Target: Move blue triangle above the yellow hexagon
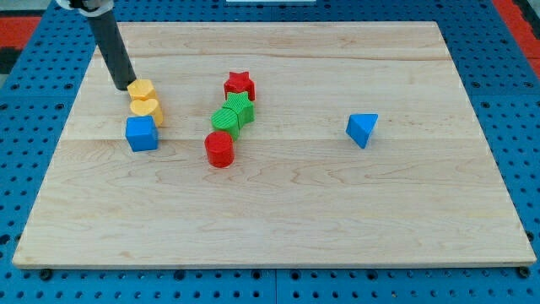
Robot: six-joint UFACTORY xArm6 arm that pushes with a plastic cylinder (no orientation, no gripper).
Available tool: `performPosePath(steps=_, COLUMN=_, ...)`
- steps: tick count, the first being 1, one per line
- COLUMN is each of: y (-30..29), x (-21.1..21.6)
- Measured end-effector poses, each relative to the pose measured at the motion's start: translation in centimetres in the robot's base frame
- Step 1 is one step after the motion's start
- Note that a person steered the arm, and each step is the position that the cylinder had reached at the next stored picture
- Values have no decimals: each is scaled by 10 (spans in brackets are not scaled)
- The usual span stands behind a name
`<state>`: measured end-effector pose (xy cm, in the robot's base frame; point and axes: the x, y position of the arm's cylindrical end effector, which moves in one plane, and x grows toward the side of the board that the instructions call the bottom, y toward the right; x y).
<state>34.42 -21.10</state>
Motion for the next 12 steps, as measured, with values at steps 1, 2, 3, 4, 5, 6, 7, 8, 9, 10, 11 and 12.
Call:
performPosePath(steps=1, y=9, x=13)
performPosePath(steps=2, y=11, x=13)
performPosePath(steps=3, y=42, x=-42)
performPosePath(steps=4, y=70, x=-113)
performPosePath(steps=5, y=144, x=-150)
performPosePath(steps=6, y=261, x=-142)
performPosePath(steps=7, y=354, x=-84)
performPosePath(steps=8, y=393, x=-36)
performPosePath(steps=9, y=434, x=37)
performPosePath(steps=10, y=441, x=95)
performPosePath(steps=11, y=428, x=121)
performPosePath(steps=12, y=378, x=128)
